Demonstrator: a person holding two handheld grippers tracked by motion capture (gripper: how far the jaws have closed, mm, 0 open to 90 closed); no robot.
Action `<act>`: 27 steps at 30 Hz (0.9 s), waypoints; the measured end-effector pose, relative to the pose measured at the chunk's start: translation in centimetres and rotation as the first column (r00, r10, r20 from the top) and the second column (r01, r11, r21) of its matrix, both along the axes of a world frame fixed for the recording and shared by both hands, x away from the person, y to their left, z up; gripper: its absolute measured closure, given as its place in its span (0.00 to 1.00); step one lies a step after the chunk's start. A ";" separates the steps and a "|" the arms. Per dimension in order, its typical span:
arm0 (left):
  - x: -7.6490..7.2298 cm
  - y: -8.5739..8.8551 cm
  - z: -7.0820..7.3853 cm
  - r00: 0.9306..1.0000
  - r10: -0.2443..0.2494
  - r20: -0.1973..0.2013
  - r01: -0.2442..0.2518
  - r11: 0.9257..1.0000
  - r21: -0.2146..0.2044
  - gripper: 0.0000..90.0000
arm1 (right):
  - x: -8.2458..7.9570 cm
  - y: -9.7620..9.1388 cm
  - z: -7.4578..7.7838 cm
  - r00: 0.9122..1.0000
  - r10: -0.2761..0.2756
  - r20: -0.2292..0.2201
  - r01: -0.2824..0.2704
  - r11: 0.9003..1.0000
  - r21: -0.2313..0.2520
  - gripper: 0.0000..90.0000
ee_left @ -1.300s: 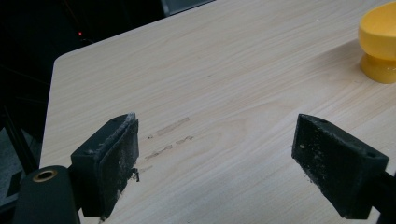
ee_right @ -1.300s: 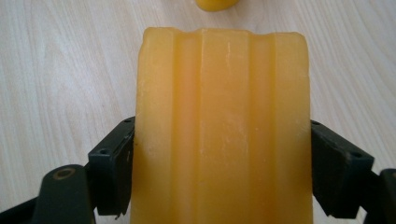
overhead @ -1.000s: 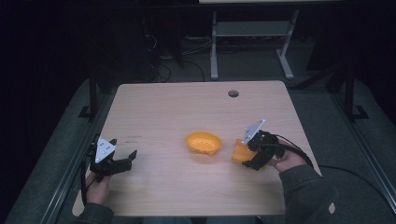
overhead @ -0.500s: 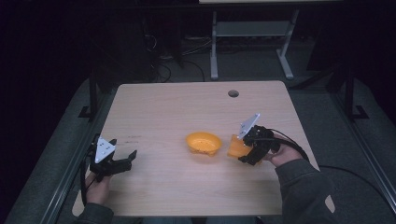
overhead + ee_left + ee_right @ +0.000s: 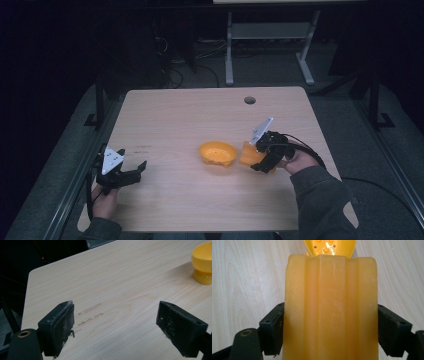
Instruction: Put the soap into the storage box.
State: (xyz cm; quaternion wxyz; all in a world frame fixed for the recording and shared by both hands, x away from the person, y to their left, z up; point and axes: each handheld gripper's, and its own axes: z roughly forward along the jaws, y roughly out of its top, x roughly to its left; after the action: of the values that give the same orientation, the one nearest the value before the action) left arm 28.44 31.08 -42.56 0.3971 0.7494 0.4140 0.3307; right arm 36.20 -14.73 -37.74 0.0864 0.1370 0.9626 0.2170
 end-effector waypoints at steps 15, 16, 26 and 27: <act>0.0 0.0 0.0 1.000 -0.001 0.000 0.001 1.000 0.004 0.16 | 1.2 0.5 0.3 1.000 0.004 -0.017 -0.004 1.000 -0.002 0.23; 0.0 0.0 0.0 1.000 -0.001 0.000 0.001 1.000 0.004 0.16 | 1.3 0.6 0.4 1.000 0.003 -0.020 -0.003 1.000 0.003 0.23; 0.0 0.0 0.1 1.000 -0.002 0.002 0.002 1.000 0.004 0.16 | 2.1 1.1 0.7 1.000 0.007 -0.026 -0.007 1.000 -0.003 0.23; 0.0 0.0 0.1 1.000 -0.002 0.002 0.002 1.000 0.004 0.16 | 2.1 1.1 0.7 1.000 0.007 -0.026 -0.007 1.000 -0.003 0.23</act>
State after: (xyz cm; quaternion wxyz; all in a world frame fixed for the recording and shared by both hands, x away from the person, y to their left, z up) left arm 28.41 31.08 -42.50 0.3965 0.7501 0.4123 0.3320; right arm 38.32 -13.60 -37.03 0.0735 0.1362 0.9645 0.2139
